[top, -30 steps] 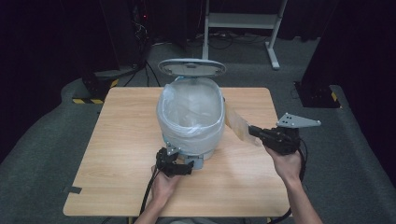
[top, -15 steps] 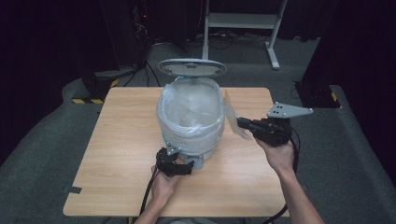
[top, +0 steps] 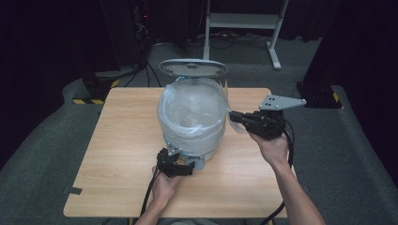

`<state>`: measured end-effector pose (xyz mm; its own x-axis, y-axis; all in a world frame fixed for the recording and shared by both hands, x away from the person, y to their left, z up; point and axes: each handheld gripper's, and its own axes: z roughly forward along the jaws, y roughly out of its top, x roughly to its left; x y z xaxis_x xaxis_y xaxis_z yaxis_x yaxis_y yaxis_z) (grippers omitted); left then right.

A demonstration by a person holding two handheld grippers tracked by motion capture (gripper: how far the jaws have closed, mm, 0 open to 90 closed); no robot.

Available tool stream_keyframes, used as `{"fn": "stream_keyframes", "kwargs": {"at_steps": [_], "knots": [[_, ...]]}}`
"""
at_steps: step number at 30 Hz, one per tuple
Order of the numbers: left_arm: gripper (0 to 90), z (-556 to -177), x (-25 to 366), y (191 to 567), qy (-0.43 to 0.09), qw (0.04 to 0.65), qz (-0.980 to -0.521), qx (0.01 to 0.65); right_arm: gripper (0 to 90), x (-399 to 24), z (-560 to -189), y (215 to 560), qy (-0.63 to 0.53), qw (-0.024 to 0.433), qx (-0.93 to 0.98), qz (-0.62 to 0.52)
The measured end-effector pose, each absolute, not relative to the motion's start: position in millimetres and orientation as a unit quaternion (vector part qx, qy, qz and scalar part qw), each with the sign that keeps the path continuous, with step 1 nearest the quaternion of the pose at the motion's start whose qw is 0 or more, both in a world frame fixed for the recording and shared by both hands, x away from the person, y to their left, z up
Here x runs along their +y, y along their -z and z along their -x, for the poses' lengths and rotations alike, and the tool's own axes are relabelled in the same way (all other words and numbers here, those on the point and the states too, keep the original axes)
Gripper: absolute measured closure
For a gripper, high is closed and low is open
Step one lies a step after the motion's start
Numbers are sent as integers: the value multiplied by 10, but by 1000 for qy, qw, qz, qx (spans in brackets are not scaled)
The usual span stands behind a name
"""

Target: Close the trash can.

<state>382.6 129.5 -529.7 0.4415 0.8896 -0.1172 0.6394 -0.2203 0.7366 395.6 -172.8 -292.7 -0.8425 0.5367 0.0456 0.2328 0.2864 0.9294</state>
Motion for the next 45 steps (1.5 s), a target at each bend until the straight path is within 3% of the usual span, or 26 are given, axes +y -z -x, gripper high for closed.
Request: {"fn": "stream_keyframes", "kwargs": {"at_steps": [45], "knots": [[7, -3829, 1303, 5297, -168, 369, -766, 498, 898, -826, -4379, 2691, -525, 82, 827, -186]]}}
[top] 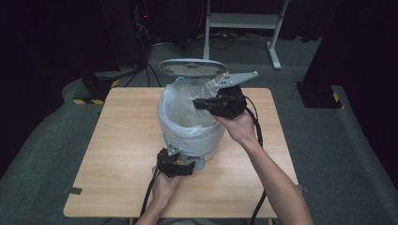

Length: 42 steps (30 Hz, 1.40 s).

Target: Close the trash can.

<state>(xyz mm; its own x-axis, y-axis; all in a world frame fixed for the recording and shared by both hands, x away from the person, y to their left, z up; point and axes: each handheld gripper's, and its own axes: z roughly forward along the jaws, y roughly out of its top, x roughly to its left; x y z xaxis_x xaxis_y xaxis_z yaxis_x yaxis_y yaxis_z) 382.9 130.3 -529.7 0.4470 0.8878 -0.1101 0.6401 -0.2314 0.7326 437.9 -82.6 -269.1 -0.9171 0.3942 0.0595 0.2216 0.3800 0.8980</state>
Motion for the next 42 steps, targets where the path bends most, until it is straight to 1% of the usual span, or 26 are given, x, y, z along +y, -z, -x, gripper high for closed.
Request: {"fn": "stream_keyframes", "kwargs": {"at_steps": [15, 25, 30, 35, 42], "knots": [[8, -3827, 1300, 5297, -173, 369, -766, 497, 898, -575, -4434, 2667, -521, 69, 835, -165], [8, -3827, 1299, 5297, -173, 369, -766, 497, 897, -555, -4452, 2680, -522, 59, 834, -166], [7, -3825, 1297, 5298, -169, 369, -766, 498, 897, -457, -4436, 2704, -516, 50, 841, -155], [8, -3824, 1295, 5299, -168, 370, -765, 500, 897, -455, -4456, 2734, -513, 49, 842, -161], [8, -3827, 1299, 5297, -172, 369, -766, 497, 896, -579, -4483, 2762, -511, 58, 839, -179]]}}
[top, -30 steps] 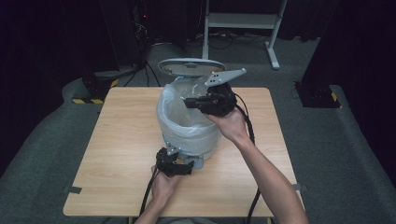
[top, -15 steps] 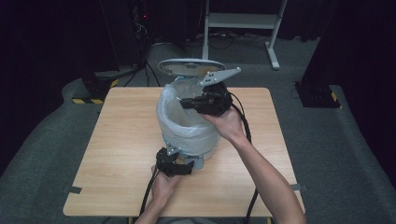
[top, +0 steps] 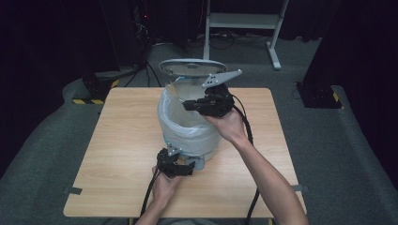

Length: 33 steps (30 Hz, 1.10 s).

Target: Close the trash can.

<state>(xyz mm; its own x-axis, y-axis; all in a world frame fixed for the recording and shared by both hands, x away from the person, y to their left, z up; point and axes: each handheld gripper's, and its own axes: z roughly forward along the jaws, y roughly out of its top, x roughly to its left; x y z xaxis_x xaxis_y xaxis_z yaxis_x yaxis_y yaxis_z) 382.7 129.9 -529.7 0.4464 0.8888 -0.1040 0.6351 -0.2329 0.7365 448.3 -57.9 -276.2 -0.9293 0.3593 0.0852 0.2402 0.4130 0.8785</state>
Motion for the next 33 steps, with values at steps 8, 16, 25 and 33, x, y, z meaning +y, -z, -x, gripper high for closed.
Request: {"fn": "stream_keyframes", "kwargs": {"at_steps": [8, 16, 25, 33], "knots": [[8, -3826, 1299, 5297, -170, 369, -766, 498, 895, -673, -4491, 2777, -507, 72, 837, -193], [8, -3827, 1300, 5297, -170, 369, -766, 498, 893, -750, -4503, 2779, -504, 83, 834, -206], [8, -3826, 1298, 5298, -170, 369, -766, 498, 692, -847, -4539, 2790, -497, 97, 828, -243], [8, -3826, 1298, 5298, -170, 369, -766, 498, 530, -901, -4521, 2821, -498, 118, 818, -261]]}}
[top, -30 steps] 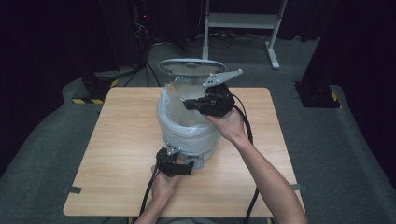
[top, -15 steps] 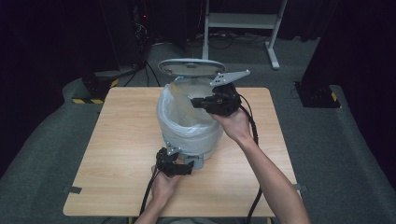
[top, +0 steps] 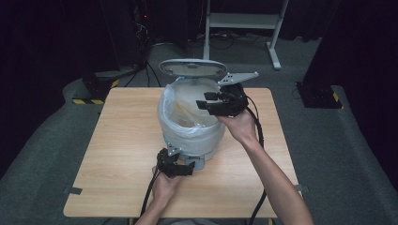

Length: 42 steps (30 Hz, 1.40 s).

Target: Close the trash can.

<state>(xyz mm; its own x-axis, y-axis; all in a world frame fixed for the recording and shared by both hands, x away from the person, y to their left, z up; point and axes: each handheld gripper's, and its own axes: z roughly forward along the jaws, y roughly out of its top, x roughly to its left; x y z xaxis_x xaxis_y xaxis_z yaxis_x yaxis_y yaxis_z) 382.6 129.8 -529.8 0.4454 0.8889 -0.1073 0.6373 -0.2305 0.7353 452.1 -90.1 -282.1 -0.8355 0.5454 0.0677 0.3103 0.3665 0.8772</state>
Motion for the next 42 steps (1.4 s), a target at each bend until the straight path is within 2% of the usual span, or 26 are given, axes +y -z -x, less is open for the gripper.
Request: {"fn": "stream_keyframes", "kwargs": {"at_steps": [42], "knots": [[8, -3825, 1297, 5297, -170, 369, -766, 498, 488, -1207, -4407, 2839, -528, 123, 795, -273]]}}
